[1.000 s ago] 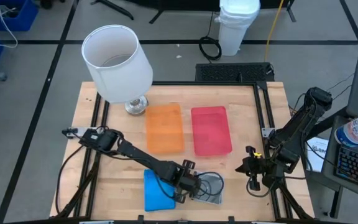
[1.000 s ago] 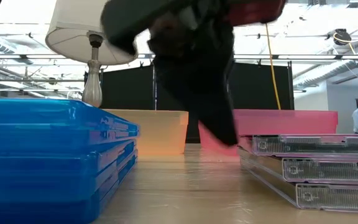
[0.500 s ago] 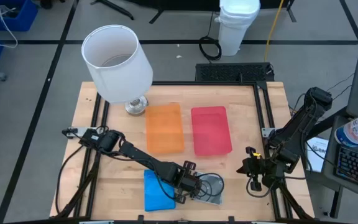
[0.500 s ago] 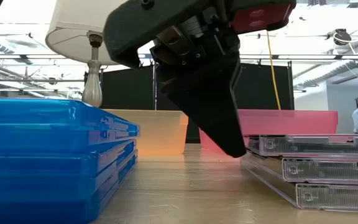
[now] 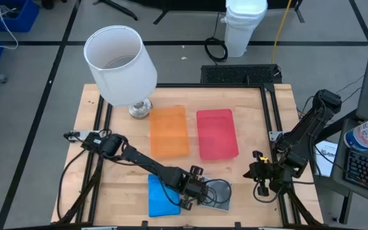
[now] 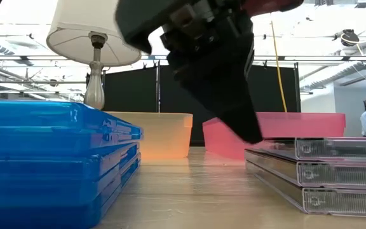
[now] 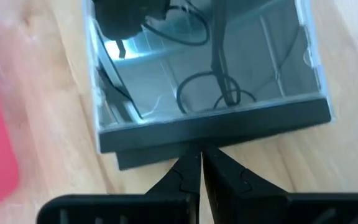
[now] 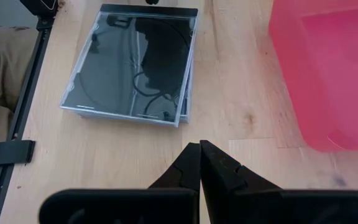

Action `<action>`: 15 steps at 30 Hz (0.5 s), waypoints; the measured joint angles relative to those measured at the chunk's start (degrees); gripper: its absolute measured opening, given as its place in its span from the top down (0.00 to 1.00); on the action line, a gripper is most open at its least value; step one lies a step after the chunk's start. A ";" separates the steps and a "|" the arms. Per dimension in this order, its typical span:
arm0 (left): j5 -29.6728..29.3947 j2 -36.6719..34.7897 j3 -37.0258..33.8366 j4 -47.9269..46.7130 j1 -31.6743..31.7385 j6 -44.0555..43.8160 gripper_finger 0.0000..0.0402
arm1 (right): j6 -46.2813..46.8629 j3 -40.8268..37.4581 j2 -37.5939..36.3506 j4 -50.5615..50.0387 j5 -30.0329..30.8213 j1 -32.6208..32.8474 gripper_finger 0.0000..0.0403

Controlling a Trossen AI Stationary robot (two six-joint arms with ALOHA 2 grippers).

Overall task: Pick & place jewel cases by type
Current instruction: Put the black CD case into the pink bin

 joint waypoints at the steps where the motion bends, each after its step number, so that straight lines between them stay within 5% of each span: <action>1: -0.06 -0.04 0.10 0.13 0.02 0.06 0.94 | 0.00 0.00 0.00 0.00 0.00 0.00 1.00; 15: -0.05 -0.07 0.08 3.06 0.15 2.14 0.94 | 0.47 0.00 0.00 0.00 0.22 0.00 1.00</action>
